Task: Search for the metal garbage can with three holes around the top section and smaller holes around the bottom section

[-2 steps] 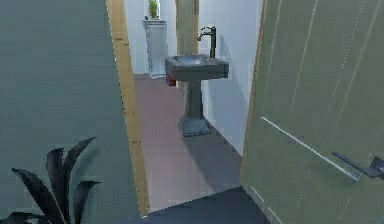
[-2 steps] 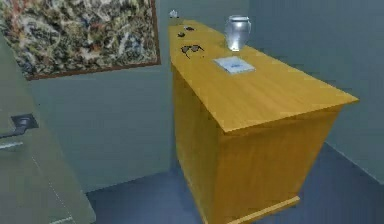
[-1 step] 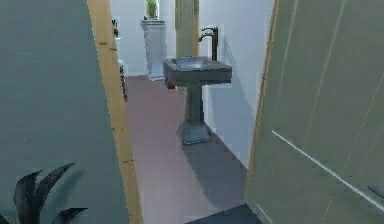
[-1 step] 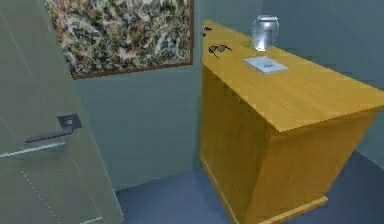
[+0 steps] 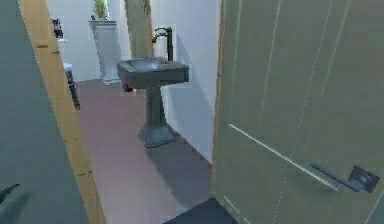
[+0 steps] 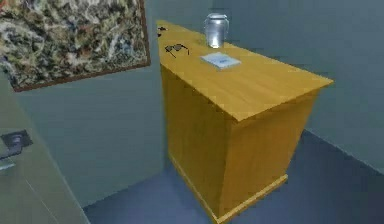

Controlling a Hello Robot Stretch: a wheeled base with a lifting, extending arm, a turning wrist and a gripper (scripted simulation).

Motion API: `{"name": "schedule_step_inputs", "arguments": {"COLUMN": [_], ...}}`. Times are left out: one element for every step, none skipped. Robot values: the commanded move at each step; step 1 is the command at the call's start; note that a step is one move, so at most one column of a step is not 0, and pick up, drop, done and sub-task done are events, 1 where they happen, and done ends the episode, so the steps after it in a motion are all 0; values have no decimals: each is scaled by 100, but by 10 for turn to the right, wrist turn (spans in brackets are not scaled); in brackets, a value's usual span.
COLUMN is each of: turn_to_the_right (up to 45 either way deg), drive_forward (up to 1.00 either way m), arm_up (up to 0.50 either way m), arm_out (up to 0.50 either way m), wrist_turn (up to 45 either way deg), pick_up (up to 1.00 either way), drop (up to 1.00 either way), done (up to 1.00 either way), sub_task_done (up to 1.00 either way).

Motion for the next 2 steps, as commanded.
{"name": "schedule_step_inputs", "arguments": {"turn_to_the_right": [0, 240], "drive_forward": [100, 0], "arm_up": [0, 0], "arm_out": [0, 0], "wrist_turn": [0, 0], "pick_up": [0, 0], "drop": [0, 0], "done": [0, 0], "sub_task_done": [0, 0]}}
